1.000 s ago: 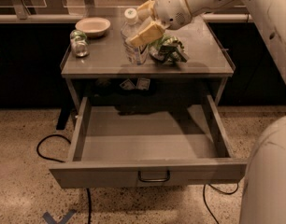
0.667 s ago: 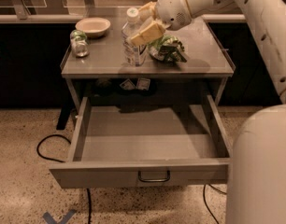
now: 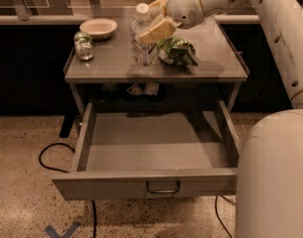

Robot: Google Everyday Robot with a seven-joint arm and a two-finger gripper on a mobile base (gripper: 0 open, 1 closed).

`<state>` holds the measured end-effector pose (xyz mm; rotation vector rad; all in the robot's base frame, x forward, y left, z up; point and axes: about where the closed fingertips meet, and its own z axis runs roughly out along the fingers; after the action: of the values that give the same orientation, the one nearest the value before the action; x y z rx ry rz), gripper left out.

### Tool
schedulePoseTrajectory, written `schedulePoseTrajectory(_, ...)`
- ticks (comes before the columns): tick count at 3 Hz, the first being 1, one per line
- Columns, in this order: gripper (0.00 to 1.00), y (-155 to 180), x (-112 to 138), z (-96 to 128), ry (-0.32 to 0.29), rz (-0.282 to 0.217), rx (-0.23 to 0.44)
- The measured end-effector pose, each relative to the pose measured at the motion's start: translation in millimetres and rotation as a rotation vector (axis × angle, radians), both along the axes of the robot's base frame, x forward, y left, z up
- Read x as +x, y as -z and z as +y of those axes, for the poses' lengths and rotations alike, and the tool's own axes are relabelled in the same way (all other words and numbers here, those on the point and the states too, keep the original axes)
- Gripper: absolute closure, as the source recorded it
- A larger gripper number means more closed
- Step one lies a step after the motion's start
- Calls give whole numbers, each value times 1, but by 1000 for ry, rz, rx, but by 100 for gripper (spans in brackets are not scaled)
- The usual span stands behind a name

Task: Pick blue plastic bottle from top drawer and place on counter

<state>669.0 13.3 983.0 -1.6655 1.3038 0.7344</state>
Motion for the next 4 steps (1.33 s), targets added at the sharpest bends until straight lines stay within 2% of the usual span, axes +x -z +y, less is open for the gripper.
schedulePoseTrajectory(1,100,6,4,3,-8,35,-8)
schedulePoseTrajectory(3,100,49,30,20,-74,200,6)
schedulePoseTrajectory(4,100,49,30,20,-74,200,7)
